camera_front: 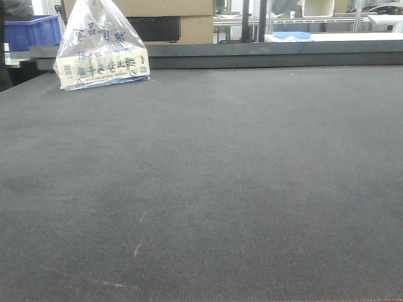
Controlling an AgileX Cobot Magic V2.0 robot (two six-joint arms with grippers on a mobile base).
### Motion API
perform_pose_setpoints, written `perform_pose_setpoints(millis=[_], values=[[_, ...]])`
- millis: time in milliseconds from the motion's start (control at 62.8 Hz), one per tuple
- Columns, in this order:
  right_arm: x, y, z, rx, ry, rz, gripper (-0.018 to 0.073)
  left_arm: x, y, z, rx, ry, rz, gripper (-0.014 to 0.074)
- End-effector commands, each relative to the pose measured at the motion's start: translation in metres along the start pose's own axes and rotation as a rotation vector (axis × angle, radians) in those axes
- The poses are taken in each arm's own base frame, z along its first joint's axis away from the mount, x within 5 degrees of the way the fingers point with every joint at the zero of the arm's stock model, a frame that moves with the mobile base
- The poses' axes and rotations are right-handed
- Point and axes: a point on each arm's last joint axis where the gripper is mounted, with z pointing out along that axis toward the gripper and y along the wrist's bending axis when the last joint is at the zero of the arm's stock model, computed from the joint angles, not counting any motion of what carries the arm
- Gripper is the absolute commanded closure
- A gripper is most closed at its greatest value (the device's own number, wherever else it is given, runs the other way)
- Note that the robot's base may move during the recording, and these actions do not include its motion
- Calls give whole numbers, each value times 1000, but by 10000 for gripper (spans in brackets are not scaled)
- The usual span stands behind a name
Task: Place cylindrical capacitor in blue bin on shelf
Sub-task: 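Lower both grippers toward the capacitors lying on the grey table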
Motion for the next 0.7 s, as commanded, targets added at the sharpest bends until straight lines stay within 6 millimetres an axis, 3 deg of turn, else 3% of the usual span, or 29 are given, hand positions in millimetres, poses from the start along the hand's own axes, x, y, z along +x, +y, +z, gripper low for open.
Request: perform_pose_setpoints(millis=[0,685], values=[[-1,0,0,-1,-15,-8,727,-3,0,0,-1,-24,-5,708],[-1,0,0,1,-12,-43,727,-3,0,0,-1,-24,-5,708]])
